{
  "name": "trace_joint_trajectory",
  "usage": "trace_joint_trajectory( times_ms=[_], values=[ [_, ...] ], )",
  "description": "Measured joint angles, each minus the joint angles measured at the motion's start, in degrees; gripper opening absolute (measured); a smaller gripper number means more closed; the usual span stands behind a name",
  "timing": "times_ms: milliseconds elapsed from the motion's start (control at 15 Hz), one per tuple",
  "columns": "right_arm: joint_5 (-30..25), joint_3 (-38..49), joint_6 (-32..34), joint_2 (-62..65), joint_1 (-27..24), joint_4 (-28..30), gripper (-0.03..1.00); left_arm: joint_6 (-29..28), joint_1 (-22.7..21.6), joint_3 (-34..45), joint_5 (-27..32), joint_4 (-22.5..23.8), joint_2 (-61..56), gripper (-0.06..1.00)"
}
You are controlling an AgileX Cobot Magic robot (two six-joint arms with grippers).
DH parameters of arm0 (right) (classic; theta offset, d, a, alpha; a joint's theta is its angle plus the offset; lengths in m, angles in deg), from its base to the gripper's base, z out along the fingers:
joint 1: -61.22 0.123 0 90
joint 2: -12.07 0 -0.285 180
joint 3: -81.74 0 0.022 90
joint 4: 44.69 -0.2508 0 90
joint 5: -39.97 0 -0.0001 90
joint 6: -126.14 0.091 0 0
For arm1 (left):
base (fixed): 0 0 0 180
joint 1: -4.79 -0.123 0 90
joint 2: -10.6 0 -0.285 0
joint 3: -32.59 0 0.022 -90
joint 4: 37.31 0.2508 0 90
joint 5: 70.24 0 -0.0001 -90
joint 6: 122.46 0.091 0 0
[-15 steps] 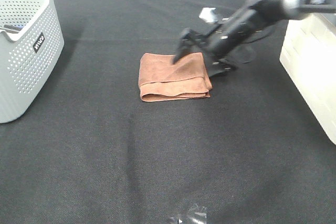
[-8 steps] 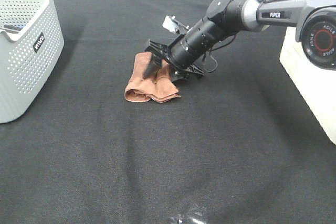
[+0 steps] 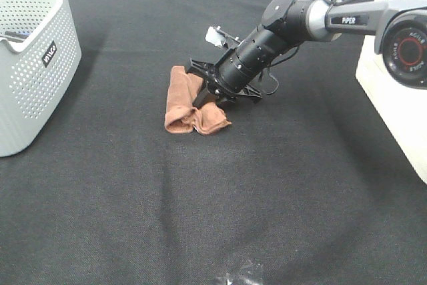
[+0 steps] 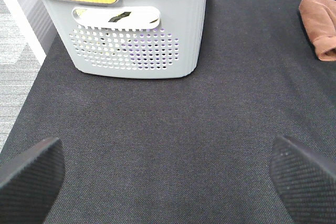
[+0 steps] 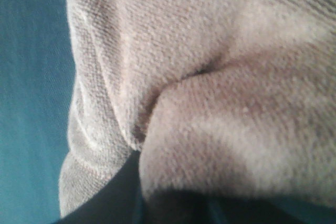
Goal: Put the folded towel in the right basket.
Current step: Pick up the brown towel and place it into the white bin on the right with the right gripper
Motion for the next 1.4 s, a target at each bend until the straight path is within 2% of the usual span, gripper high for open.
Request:
trace_joint_trajectory(
  times_ms=[200, 333, 533, 667, 800, 933, 1000, 1067, 1200, 1333, 1400],
  values=[
    [-6.0, 1.1, 0.1, 5.0, 0.7, 10.1, 0.20, 0.0, 0.0, 0.0, 0.0, 0.0, 0.0, 0.99],
    [-8.9, 1.2, 0.6, 12.0, 0.6, 14.2, 0.20, 0.0, 0.0, 0.0, 0.0, 0.0, 0.0, 0.99],
    [-10.4, 1.2, 0.6, 21.6, 0.5, 15.1, 0.20, 0.0, 0.0, 0.0, 0.0, 0.0, 0.0, 0.99],
    [-14.7, 1.2, 1.3, 30.0, -1.8, 15.4, 0.20, 0.0, 0.0, 0.0, 0.0, 0.0, 0.0, 0.99],
    [-17.1, 1.2, 1.5, 36.9, -7.0, 15.6, 0.20, 0.0, 0.0, 0.0, 0.0, 0.0, 0.0, 0.99],
    [-17.5, 1.2, 1.5, 43.5, -14.5, 15.8, 0.20, 0.0, 0.0, 0.0, 0.0, 0.0, 0.0, 0.99],
    [-17.5, 1.2, 1.5, 43.5, -14.5, 15.8, 0.20, 0.0, 0.0, 0.0, 0.0, 0.0, 0.0, 0.99],
    [-17.5, 1.2, 1.5, 47.3, -21.2, 15.9, 0.20, 0.0, 0.0, 0.0, 0.0, 0.0, 0.0, 0.99],
    [-17.7, 1.2, 1.8, 50.2, -30.4, 16.8, 0.20, 0.0, 0.0, 0.0, 0.0, 0.0, 0.0, 0.99],
    [-17.8, 1.2, 2.8, 50.3, -37.0, 20.0, 0.20, 0.0, 0.0, 0.0, 0.0, 0.0, 0.0, 0.99],
    [-17.9, 1.2, 3.0, 49.3, -39.4, 24.2, 0.20, 0.0, 0.0, 0.0, 0.0, 0.0, 0.0, 0.99]
  ],
)
